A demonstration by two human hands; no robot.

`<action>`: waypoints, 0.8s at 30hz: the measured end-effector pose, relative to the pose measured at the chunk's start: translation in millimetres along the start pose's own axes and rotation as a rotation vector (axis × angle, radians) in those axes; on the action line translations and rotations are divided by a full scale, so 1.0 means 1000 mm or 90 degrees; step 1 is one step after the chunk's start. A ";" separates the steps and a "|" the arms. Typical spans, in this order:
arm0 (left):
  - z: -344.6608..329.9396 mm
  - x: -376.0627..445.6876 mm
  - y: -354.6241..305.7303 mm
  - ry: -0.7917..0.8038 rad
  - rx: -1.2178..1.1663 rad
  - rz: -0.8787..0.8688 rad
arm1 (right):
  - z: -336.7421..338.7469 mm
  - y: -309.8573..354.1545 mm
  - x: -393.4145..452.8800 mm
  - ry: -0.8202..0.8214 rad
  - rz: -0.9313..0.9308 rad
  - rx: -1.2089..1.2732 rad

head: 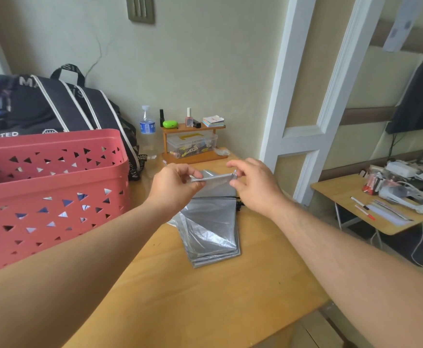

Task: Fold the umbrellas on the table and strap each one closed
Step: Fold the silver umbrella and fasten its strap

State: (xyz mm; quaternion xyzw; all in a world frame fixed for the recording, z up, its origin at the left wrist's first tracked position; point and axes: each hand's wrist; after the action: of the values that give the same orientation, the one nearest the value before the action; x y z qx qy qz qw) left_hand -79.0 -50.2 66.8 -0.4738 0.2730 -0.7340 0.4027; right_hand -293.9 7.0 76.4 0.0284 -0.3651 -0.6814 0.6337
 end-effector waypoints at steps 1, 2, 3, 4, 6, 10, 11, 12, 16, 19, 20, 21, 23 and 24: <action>0.001 -0.001 0.000 -0.004 0.010 -0.013 | -0.001 -0.001 -0.002 0.014 0.015 -0.022; 0.001 -0.001 0.000 0.000 0.020 -0.031 | -0.003 -0.003 -0.004 0.018 0.027 -0.033; 0.003 -0.002 0.001 0.013 0.028 -0.048 | -0.005 -0.006 -0.006 0.008 0.040 -0.039; 0.004 -0.004 0.002 0.032 0.031 -0.062 | -0.006 -0.008 -0.007 -0.009 0.055 -0.045; 0.008 -0.009 0.004 0.086 0.033 -0.067 | -0.007 -0.009 -0.010 -0.029 0.090 -0.080; 0.018 -0.019 0.009 0.207 -0.035 -0.067 | -0.009 -0.008 -0.028 0.041 0.144 -0.132; 0.018 -0.020 0.010 0.204 -0.064 -0.063 | -0.012 -0.009 -0.036 0.058 0.155 -0.136; 0.018 -0.020 0.011 0.189 -0.068 -0.062 | -0.017 -0.013 -0.044 0.075 0.165 -0.139; 0.001 -0.017 0.014 0.201 0.129 -0.126 | -0.044 -0.032 -0.078 0.142 0.168 -0.153; -0.023 -0.018 0.019 0.283 0.268 -0.176 | -0.063 -0.040 -0.095 0.156 0.169 -0.165; -0.032 -0.019 0.022 0.300 0.297 -0.182 | -0.066 -0.040 -0.098 0.156 0.162 -0.173; -0.041 -0.020 0.024 0.312 0.331 -0.191 | -0.068 -0.040 -0.101 0.152 0.157 -0.181; -0.056 -0.023 0.029 0.328 0.423 -0.212 | -0.069 -0.039 -0.104 0.144 0.162 -0.202; -0.062 -0.025 0.031 0.337 0.463 -0.213 | -0.069 -0.039 -0.106 0.149 0.168 -0.219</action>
State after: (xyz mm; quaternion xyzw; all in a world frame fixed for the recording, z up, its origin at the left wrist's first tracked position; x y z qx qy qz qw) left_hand -119.6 -44.6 5.7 -0.1366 0.0115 -0.9321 0.3352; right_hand -271.5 66.1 -39.3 -0.0493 -0.1685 -0.6367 0.7509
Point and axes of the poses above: each hand's wrist, its own x-axis towards the middle knuckle, its own z-axis out of the back of the hand, y = z × x, and after that the axes turned 8 degrees about -z, right-handed
